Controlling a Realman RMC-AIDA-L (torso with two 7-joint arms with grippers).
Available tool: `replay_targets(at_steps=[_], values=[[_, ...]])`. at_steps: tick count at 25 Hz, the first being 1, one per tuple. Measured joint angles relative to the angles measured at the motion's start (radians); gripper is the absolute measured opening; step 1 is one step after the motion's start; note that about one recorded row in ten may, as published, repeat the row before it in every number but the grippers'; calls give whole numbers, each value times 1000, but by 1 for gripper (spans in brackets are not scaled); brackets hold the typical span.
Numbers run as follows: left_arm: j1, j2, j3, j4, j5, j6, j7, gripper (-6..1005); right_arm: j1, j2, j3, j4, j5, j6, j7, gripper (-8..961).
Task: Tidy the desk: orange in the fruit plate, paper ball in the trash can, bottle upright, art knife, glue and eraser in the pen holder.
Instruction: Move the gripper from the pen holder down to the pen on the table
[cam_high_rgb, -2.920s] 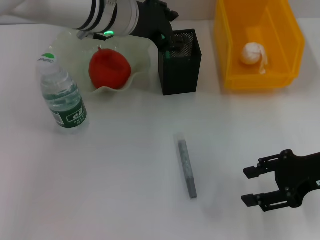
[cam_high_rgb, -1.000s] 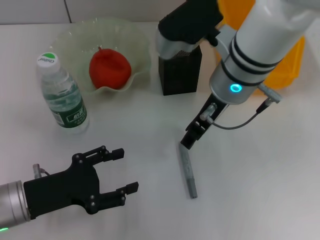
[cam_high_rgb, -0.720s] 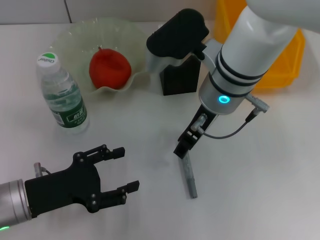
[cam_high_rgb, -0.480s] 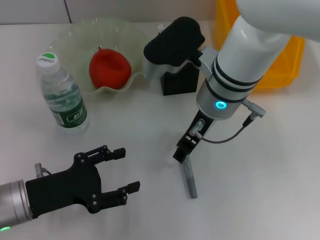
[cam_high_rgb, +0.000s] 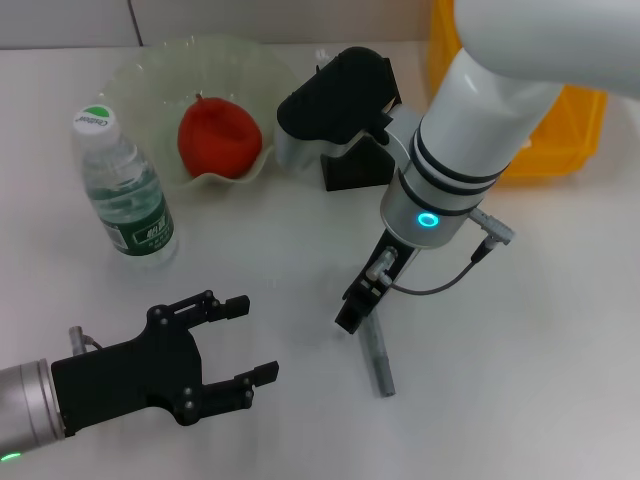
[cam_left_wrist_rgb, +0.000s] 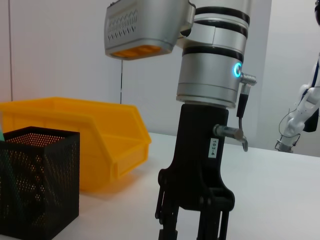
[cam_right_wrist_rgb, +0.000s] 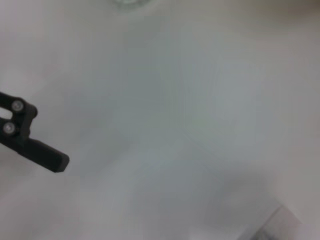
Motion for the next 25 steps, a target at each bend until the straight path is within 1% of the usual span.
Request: replay_targets(at_steps=[3, 15, 20, 25], values=[[0, 0, 0, 0, 0, -1, 0, 779, 7, 0, -19, 5, 5, 12, 0, 502], [-1, 1, 0, -8, -4, -3, 0, 779, 13, 0, -21, 42, 12, 14, 0, 487], [-2, 1, 0, -8, -5, -3, 0, 779, 13, 0, -21, 51, 18, 17, -4, 251], [-5, 2, -1, -8, -6, -4, 0, 779, 23, 0, -24, 60, 18, 12, -9, 245]])
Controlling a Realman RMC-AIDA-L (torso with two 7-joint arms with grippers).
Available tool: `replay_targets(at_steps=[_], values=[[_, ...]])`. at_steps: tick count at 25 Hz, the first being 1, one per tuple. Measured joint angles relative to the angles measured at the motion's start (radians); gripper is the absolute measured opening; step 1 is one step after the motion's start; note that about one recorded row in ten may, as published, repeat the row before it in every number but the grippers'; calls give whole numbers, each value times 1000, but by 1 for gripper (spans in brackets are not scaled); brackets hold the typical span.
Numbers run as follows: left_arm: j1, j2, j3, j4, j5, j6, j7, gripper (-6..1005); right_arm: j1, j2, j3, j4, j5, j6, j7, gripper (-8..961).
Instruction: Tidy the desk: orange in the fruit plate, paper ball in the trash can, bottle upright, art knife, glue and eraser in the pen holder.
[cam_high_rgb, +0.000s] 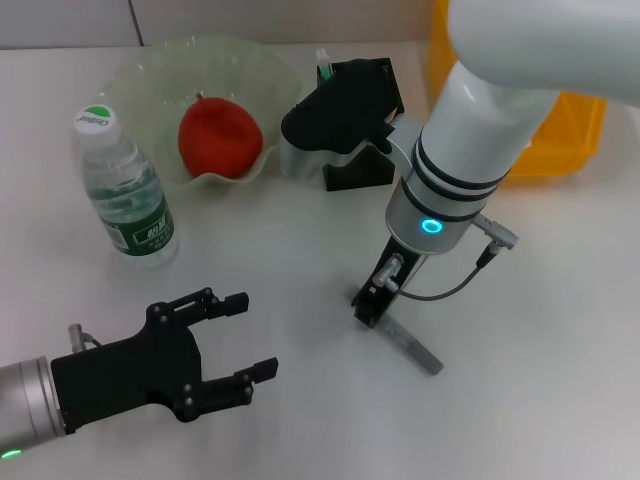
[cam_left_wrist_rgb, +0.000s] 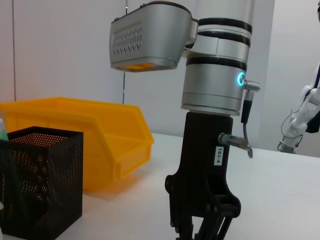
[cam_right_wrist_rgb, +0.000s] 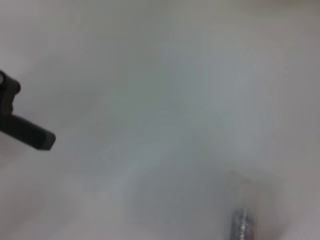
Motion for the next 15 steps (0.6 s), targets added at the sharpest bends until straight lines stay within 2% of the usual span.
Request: replay_targets(at_steps=[10, 14, 15], values=[[-9, -1, 0, 0, -2, -8, 0, 779, 3, 0, -46, -20, -1, -10, -3, 153], [-9, -1, 0, 0, -2, -8, 0, 779, -29, -4, -32, -86, -6, -24, -4, 140], [-9, -1, 0, 0, -2, -8, 0, 779, -57, -9, 7, -143, -20, -45, -12, 139]])
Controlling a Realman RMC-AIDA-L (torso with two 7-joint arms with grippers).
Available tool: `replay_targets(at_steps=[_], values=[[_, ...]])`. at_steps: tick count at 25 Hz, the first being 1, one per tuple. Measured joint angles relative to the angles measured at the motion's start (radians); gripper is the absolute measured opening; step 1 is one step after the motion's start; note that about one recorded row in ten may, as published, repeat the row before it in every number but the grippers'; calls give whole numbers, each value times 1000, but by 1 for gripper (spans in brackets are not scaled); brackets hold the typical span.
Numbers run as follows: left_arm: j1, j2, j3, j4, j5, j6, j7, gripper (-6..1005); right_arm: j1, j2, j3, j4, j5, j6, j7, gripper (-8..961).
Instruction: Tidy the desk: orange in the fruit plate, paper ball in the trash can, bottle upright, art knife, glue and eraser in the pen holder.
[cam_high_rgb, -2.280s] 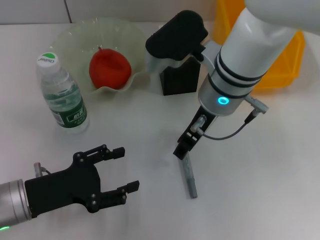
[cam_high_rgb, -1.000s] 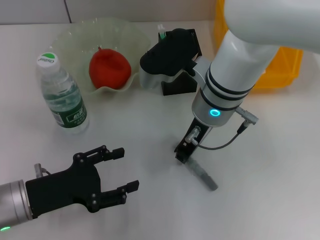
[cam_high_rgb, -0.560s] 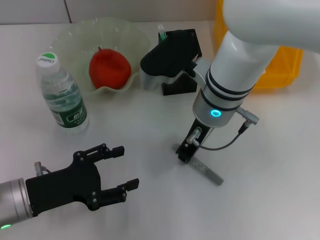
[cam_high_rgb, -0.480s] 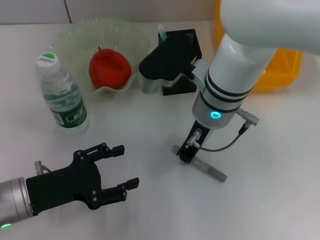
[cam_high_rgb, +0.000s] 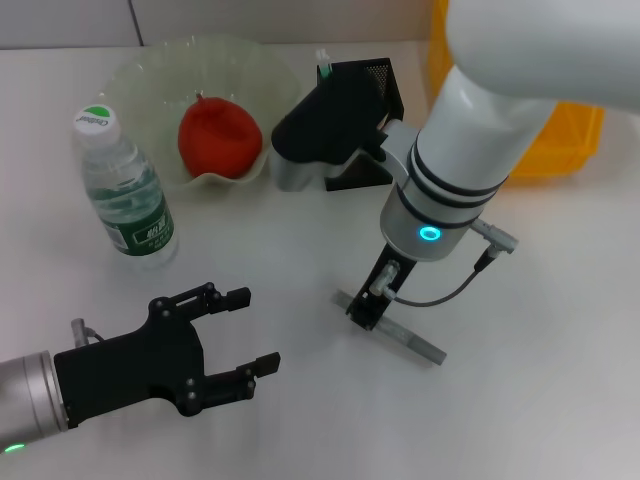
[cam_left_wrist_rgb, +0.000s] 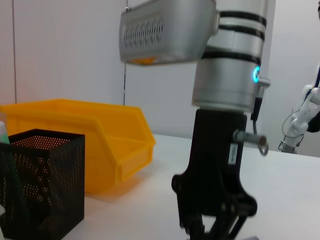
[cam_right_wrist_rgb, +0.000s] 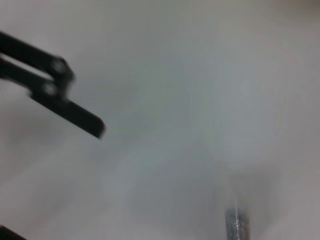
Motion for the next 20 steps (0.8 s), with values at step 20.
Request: replay_targets(at_steps=[20], values=[[-35, -3, 2, -39, -1, 7, 0, 779, -642, 1, 545, -178, 1080, 558, -1348, 132]])
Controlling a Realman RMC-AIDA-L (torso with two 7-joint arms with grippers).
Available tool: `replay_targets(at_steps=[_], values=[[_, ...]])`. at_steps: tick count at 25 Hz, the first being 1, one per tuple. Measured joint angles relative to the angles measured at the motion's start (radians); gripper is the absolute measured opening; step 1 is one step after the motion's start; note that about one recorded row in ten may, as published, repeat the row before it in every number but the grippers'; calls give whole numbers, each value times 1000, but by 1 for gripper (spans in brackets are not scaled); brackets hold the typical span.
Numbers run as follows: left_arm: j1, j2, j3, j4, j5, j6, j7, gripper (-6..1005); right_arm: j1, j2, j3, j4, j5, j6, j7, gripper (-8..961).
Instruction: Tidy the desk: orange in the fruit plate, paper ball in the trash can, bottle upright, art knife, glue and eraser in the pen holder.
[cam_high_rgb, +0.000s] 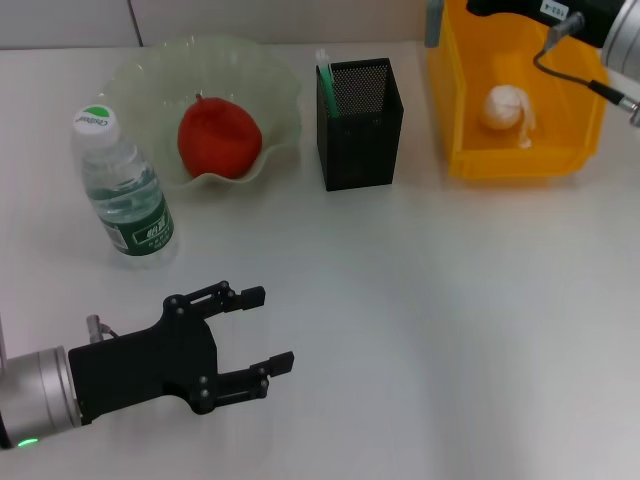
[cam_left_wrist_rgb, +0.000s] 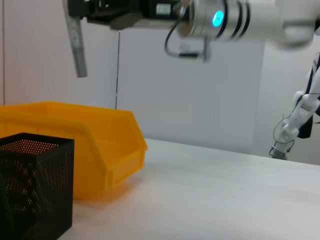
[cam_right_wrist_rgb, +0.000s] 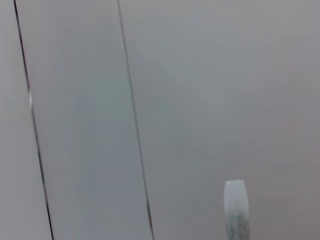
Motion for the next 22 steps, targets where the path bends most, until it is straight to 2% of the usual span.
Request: replay_targets(at_steps=[2, 3, 5, 8, 15, 22], values=[[-3, 0, 2, -3, 0, 0, 0, 779, 34, -2, 3, 180, 259, -82, -273, 131], [-3, 0, 3, -3, 0, 0, 0, 779, 82, -4, 11, 338, 432, -178, -462, 131], [-3, 0, 2, -3, 0, 0, 0, 779, 102, -5, 17, 389, 477, -203, -514, 138], [-9, -1, 7, -10, 0, -5, -2, 779, 206, -6, 37, 597, 523, -273, -611, 148], [-12, -1, 4, -15, 0, -5, -2, 779, 306, -6, 28, 743, 478, -240, -636, 172], [-13, 0, 1, -15, 0, -5, -1, 779, 308, 0, 11, 750, 456, -183, -669, 196]])
